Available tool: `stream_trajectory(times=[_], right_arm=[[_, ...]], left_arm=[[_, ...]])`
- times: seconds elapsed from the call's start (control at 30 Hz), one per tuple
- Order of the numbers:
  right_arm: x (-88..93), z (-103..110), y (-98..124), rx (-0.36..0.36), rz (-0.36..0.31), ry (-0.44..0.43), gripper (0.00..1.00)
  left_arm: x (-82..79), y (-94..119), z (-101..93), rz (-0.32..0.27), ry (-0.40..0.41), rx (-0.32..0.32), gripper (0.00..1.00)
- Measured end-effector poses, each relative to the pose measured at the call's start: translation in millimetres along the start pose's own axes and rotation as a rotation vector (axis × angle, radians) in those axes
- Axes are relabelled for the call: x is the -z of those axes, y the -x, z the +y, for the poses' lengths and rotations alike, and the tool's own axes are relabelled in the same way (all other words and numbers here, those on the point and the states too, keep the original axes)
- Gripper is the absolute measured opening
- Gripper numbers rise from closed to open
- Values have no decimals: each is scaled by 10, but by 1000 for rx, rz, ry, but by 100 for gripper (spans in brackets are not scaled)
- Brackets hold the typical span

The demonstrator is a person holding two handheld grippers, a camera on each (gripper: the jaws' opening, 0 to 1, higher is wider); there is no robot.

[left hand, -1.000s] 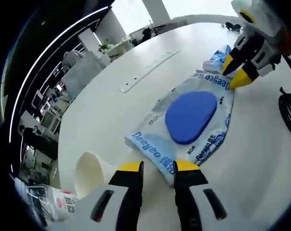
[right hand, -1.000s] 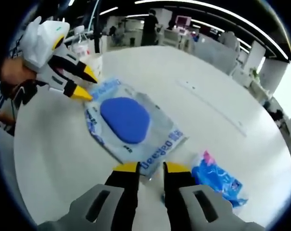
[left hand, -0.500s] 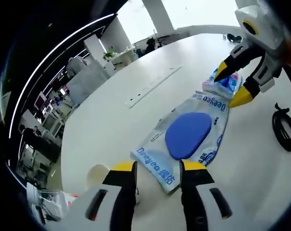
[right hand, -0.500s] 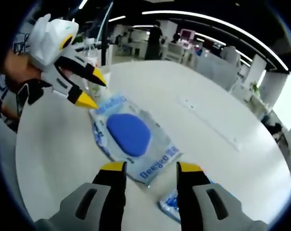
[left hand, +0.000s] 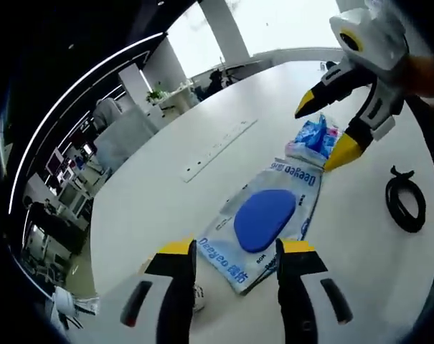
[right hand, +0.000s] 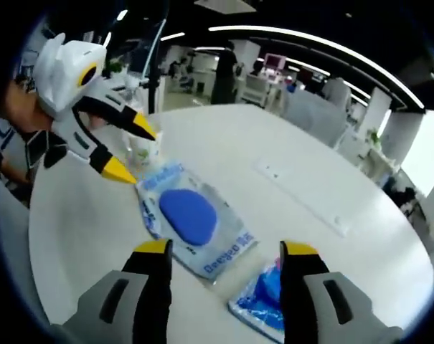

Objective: Arrange the tabletop items into an orderly group along one side of the table until the central work area is clear of visible clutter.

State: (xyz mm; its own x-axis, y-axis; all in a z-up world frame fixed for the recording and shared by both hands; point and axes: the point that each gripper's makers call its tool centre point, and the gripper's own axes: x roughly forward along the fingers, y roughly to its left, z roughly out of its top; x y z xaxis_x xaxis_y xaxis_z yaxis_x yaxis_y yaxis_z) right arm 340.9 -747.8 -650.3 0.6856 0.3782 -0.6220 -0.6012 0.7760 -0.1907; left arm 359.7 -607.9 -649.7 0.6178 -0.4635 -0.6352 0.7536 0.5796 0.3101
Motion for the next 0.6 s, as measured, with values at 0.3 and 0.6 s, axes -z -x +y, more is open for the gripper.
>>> stream_trajectory(times=[0.3,0.6], right_arm=[[-41,-41,154,15,-8,-20,76],[-89,-51,240,37,-26,-71,92]], left_arm=[[-125,108,-65,-20,27,11,64],[-274,242,-89,-99,74,12,86]])
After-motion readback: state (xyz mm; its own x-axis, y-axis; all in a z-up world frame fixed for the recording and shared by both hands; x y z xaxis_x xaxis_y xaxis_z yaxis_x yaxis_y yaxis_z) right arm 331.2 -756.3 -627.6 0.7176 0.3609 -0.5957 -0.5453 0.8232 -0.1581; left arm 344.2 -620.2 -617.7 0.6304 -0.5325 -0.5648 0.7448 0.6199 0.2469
